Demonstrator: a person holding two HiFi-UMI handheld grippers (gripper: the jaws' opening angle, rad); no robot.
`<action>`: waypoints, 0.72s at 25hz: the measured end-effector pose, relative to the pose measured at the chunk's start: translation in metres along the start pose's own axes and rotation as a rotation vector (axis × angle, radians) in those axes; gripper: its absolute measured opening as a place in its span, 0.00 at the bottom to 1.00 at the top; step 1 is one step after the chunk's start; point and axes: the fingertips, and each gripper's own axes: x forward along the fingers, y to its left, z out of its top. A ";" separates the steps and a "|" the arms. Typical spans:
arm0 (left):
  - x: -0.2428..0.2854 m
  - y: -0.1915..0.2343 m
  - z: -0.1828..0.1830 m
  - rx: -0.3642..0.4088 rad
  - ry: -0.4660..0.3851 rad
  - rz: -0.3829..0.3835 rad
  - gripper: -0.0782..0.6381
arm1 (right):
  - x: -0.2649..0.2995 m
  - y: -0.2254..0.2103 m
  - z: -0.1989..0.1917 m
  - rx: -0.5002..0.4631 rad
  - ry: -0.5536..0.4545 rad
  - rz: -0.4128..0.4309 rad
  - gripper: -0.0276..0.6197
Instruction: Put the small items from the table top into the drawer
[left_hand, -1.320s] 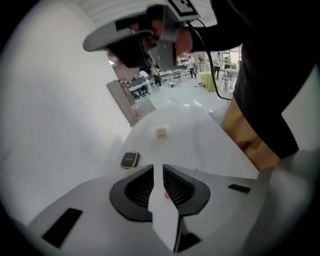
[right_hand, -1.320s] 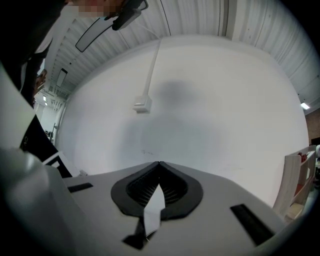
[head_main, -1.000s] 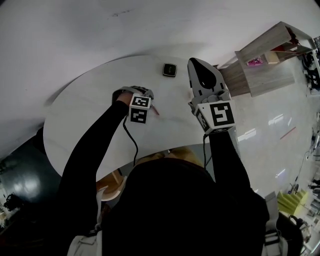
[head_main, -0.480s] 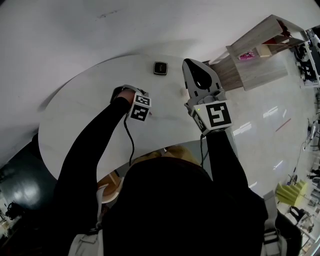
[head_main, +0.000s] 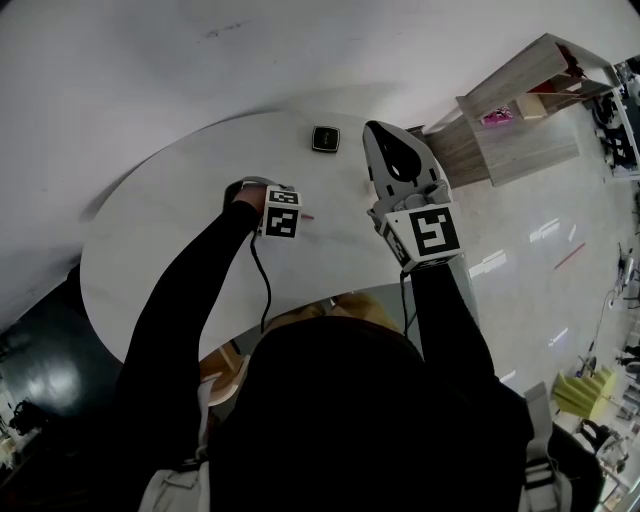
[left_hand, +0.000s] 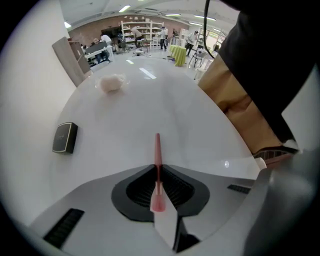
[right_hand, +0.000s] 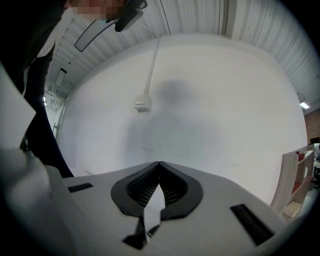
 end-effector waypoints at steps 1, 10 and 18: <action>-0.002 0.001 0.001 -0.031 -0.021 0.010 0.18 | 0.000 -0.001 -0.001 0.000 0.000 -0.001 0.08; -0.096 0.056 0.028 -0.481 -0.418 0.392 0.18 | 0.001 -0.008 -0.014 0.020 -0.004 0.002 0.08; -0.236 0.072 0.062 -0.758 -0.854 0.761 0.18 | 0.000 -0.025 0.006 0.003 -0.070 0.032 0.08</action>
